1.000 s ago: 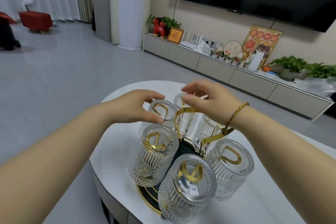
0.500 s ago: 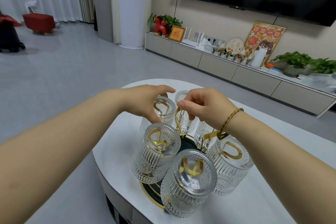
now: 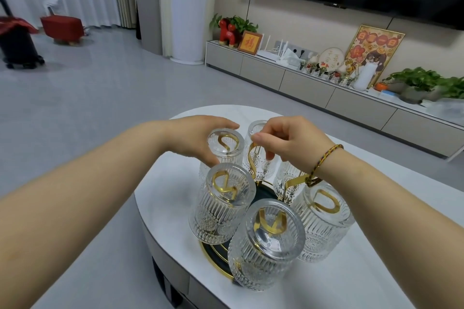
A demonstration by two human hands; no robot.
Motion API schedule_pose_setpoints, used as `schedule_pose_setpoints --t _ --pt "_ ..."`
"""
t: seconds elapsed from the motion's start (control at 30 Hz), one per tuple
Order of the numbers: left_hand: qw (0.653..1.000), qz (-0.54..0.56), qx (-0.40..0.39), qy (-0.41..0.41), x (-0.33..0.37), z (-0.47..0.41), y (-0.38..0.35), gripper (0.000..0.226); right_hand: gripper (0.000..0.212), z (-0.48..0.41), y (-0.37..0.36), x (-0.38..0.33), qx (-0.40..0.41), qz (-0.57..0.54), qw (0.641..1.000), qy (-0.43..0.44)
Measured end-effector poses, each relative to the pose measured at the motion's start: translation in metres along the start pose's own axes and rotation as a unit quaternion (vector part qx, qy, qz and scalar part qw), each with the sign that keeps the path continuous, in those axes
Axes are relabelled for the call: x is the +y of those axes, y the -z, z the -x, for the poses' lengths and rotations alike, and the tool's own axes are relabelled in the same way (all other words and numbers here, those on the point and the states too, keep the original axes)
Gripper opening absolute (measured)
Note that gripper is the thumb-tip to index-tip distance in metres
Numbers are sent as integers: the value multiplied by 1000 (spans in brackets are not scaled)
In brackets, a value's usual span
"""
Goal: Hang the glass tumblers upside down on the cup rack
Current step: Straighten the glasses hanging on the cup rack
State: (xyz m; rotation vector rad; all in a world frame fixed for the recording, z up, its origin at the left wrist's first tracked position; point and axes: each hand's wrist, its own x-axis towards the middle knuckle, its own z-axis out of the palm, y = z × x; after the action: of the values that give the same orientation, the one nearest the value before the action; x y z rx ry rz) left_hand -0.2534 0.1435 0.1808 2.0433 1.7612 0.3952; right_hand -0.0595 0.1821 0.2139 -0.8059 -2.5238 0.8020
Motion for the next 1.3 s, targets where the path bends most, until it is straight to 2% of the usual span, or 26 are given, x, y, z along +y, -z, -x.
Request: schedule_pose_setpoints --t 0.1,0.17,0.23,0.3,0.37,0.47,0.63,0.83,1.0,1.3 --pt "1000 8 -6 28 -1 9 5 87 23 0 0 0 0 -2 1000 1" --pt "998 36 19 40 0 23 11 82 24 0 0 0 -1 0 1000 -1" --pt "991 98 86 28 4 44 12 71 24 1 0 0 -1 4 1000 -3" --pt "971 168 170 -4 14 66 4 58 24 0 0 -1 1 8 1000 -4" --pt "951 215 220 -25 24 84 -16 54 23 1 0 -1 3 7 1000 -8" --pt "948 241 209 -18 33 96 -51 58 23 3 -1 -3 10 5 1000 -14" --pt "950 259 173 13 38 86 -83 90 24 5 0 -6 10 11 1000 -24" --pt "946 242 216 18 33 76 -88 83 24 4 0 -7 14 11 999 -29" --pt "925 273 263 34 26 81 -89 82 22 3 -1 -4 12 8 1000 -27" --pt "923 303 233 42 22 85 -88 84 25 2 -1 -3 18 18 999 -27"
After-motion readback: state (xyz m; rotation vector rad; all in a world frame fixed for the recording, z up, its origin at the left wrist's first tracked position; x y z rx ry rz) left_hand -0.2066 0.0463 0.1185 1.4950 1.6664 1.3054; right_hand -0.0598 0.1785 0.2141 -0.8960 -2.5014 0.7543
